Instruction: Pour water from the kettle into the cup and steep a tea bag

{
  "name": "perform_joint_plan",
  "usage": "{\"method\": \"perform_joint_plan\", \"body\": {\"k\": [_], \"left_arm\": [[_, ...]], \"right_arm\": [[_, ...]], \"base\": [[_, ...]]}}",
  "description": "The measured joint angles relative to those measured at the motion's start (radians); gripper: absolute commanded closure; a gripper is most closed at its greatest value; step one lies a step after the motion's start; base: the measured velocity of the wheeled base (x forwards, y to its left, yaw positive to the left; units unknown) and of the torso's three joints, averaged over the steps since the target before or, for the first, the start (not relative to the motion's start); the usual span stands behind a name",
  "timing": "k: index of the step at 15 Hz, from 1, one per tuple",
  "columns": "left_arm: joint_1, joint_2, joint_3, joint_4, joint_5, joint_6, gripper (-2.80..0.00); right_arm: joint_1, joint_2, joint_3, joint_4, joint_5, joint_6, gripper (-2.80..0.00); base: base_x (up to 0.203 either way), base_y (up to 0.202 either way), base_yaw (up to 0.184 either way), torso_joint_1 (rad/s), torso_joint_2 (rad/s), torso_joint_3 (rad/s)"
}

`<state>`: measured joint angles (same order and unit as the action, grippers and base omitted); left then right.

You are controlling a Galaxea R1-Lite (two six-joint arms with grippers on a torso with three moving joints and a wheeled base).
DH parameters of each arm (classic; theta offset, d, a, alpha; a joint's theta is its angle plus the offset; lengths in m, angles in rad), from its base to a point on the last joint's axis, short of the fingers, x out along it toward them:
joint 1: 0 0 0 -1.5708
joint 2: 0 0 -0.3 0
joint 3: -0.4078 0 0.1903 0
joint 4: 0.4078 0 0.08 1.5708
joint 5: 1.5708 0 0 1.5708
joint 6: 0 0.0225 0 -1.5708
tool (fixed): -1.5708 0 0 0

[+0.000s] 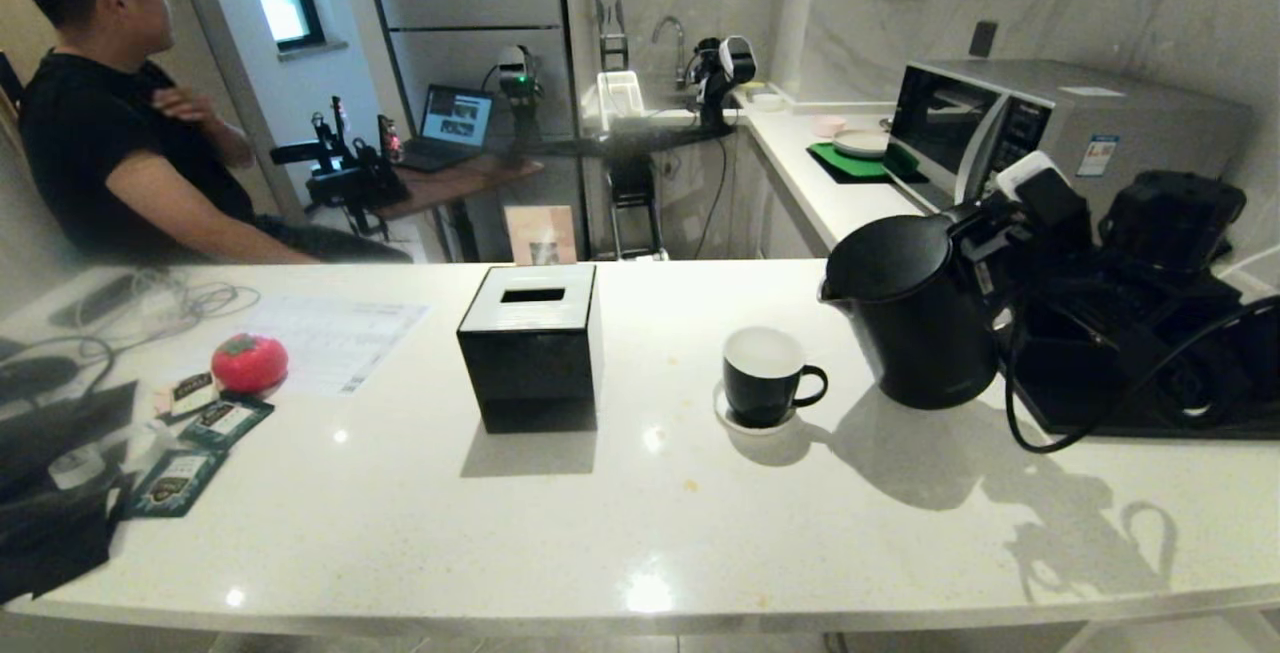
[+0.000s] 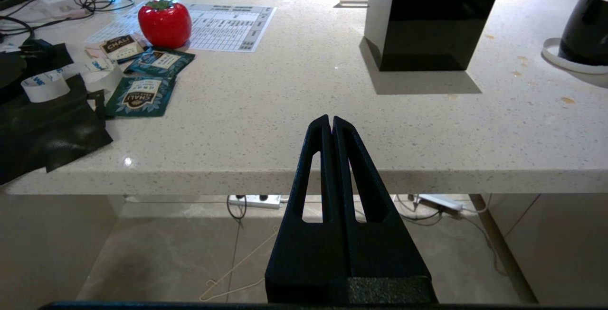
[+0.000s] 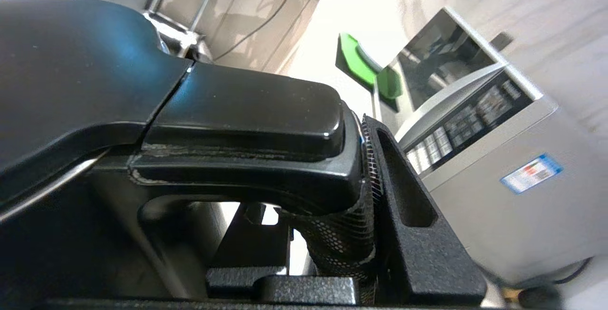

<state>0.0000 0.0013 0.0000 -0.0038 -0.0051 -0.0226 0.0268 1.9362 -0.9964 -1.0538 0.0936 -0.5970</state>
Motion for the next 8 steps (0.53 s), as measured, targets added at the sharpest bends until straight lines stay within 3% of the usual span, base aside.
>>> {"method": "perform_joint_plan", "body": {"k": [8], "left_arm": [[0.000, 0.000, 0.000, 0.000, 0.000, 0.000, 0.00]], "right_arm": [[0.037, 0.013, -0.057, 0.051, -0.004, -0.052, 0.00]], "base": [[0.000, 0.000, 0.000, 0.000, 0.00, 0.000]]}}
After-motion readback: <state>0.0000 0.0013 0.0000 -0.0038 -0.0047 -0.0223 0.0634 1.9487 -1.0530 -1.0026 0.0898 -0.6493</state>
